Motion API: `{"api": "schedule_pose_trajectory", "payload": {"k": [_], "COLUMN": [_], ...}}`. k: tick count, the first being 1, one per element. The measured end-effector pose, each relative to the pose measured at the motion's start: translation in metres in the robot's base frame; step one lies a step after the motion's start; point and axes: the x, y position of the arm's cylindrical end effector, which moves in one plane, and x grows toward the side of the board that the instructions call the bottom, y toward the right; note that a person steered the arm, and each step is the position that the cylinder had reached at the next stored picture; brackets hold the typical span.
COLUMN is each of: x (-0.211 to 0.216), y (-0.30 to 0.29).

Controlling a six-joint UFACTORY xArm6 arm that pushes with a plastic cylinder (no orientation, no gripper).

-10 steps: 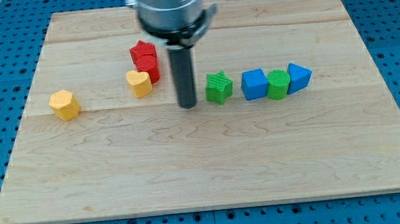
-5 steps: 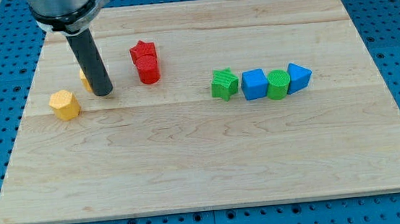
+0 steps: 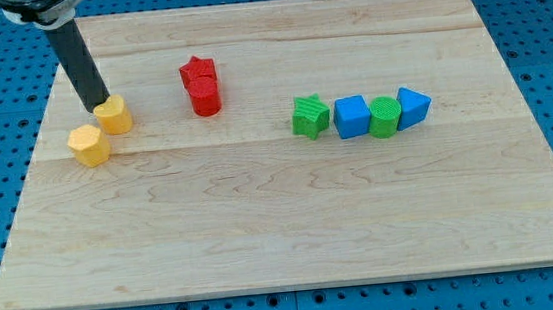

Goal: Move the yellow heart to the top of the yellow hexagon

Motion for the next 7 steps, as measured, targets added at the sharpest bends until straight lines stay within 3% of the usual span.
{"api": "schedule_pose_trajectory", "payload": {"k": [2,3,4,5,7], "x": [-0.031,-0.002,0.026,0.026,-0.017], "y": [0.065,0.079,0.077,0.061,0.024]}}
